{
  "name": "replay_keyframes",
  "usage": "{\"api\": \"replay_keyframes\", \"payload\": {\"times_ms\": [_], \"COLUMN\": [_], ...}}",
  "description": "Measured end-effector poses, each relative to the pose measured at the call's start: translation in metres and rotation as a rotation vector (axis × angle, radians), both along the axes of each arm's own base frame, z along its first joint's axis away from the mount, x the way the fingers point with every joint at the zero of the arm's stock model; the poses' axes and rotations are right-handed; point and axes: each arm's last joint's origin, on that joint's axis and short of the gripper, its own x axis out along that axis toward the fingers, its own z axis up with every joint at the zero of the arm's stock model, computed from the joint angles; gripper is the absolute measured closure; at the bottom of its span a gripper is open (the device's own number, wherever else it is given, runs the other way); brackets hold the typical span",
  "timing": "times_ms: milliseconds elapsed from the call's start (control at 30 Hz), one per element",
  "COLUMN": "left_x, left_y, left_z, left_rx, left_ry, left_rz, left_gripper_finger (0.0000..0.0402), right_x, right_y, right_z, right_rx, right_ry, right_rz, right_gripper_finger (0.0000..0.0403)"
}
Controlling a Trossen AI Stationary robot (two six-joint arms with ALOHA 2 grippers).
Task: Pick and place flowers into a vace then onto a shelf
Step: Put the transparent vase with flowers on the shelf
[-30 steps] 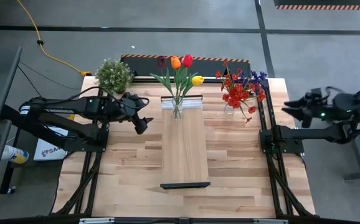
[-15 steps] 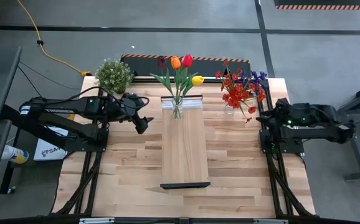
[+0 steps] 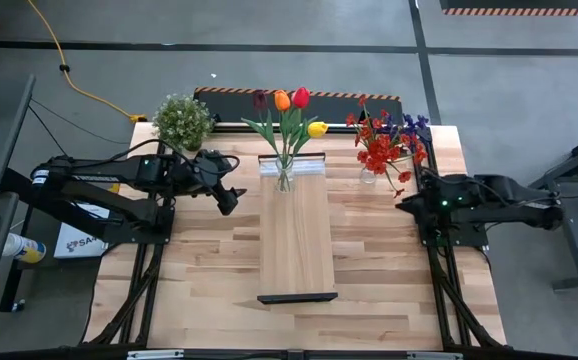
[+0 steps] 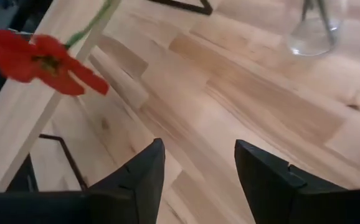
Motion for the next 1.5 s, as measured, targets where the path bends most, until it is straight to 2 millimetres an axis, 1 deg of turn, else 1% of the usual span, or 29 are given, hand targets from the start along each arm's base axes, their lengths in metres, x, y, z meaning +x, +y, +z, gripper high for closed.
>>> {"api": "replay_keyframes", "payload": {"times_ms": [100, 333, 467, 700, 933, 1067, 1233, 1300, 1400, 1500], "left_x": [0.000, -0.001, -0.002, -0.004, -0.004, -0.004, -0.004, -0.004, -0.004, -0.004], "left_y": [0.000, 0.000, 0.000, 0.000, 0.000, 0.000, 0.000, 0.000, 0.000, 0.000], "left_z": [0.000, -0.001, -0.002, -0.003, -0.004, -0.004, -0.004, -0.004, -0.004, -0.004], "left_rx": [0.000, 0.001, 0.001, 0.004, 0.005, 0.005, 0.005, 0.005, 0.006, 0.005], "left_ry": [0.000, 0.012, 0.025, 0.054, 0.060, 0.066, 0.066, 0.066, 0.065, 0.063], "left_rz": [0.000, 0.000, 0.000, -0.001, -0.002, -0.002, -0.002, -0.002, -0.002, -0.003], "left_gripper_finger": [0.0005, 0.0005, 0.0005, 0.0005, 0.0004, 0.0005, 0.0005, 0.0005, 0.0005, 0.0004], "right_x": [0.009, 0.029, 0.034, 0.033, 0.033, 0.035, 0.045, 0.047, 0.047, 0.048], "right_y": [0.000, -0.002, -0.005, -0.011, -0.014, -0.014, -0.015, -0.016, -0.018, -0.019], "right_z": [-0.010, -0.044, -0.058, -0.057, -0.055, -0.059, -0.079, -0.078, -0.073, -0.071], "right_rx": [0.024, 0.116, 0.086, -0.104, -0.251, -0.285, -0.277, -0.331, -0.424, -0.429], "right_ry": [-0.018, -0.033, -0.064, -0.070, -0.047, -0.052, -0.140, -0.146, -0.161, -0.178], "right_rz": [-0.015, -0.140, -0.243, -0.359, -0.378, -0.396, -0.396, -0.406, -0.488, -0.498], "right_gripper_finger": [0.0219, 0.0219, 0.0219, 0.0219, 0.0219, 0.0219, 0.0219, 0.0219, 0.0220, 0.0220]}}
